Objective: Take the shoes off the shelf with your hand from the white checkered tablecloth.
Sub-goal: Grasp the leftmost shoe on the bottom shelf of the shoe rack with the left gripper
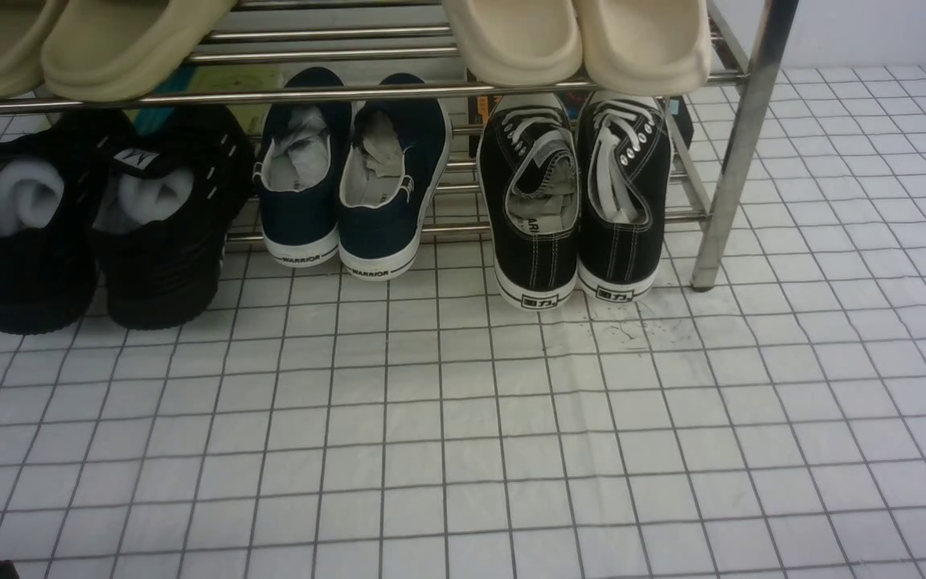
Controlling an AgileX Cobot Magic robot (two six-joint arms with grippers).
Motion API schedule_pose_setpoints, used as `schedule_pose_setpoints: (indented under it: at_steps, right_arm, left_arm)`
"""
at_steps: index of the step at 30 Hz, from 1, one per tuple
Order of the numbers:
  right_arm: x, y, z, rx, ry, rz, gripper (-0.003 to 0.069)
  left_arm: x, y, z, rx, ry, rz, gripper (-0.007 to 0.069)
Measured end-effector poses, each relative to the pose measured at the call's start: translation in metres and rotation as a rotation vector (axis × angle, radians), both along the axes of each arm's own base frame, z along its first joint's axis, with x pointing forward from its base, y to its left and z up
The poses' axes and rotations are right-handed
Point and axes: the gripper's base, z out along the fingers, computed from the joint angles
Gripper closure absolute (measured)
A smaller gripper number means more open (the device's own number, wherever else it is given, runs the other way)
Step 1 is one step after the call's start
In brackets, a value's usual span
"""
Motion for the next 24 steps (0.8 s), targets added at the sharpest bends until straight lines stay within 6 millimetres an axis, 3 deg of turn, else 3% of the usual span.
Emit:
schedule_pose_setpoints:
  at_steps: [7, 10, 16, 19, 24]
  right_arm:
    - [0.000, 0.000, 0.000, 0.000, 0.000, 0.000, 0.0420]
    - [0.000, 0.000, 0.000, 0.000, 0.000, 0.000, 0.0420]
    - [0.000, 0.000, 0.000, 0.000, 0.000, 0.000, 0.0420]
    - [0.000, 0.000, 0.000, 0.000, 0.000, 0.000, 0.0420]
    - [0.000, 0.000, 0.000, 0.000, 0.000, 0.000, 0.0420]
  left_arm:
    - [0.000, 0.000, 0.000, -0.010, -0.001, 0.002, 0.0386]
    - [0.000, -0.002, 0.000, -0.138, -0.001, 0.017, 0.0386]
    - [0.000, -0.015, 0.001, -0.878, 0.032, 0.105, 0.0385]
    - [0.000, -0.019, 0.002, -1.130, 0.055, 0.143, 0.0385]
    - [0.001, -0.018, 0.006, -1.215, 0.011, 0.147, 0.0386]
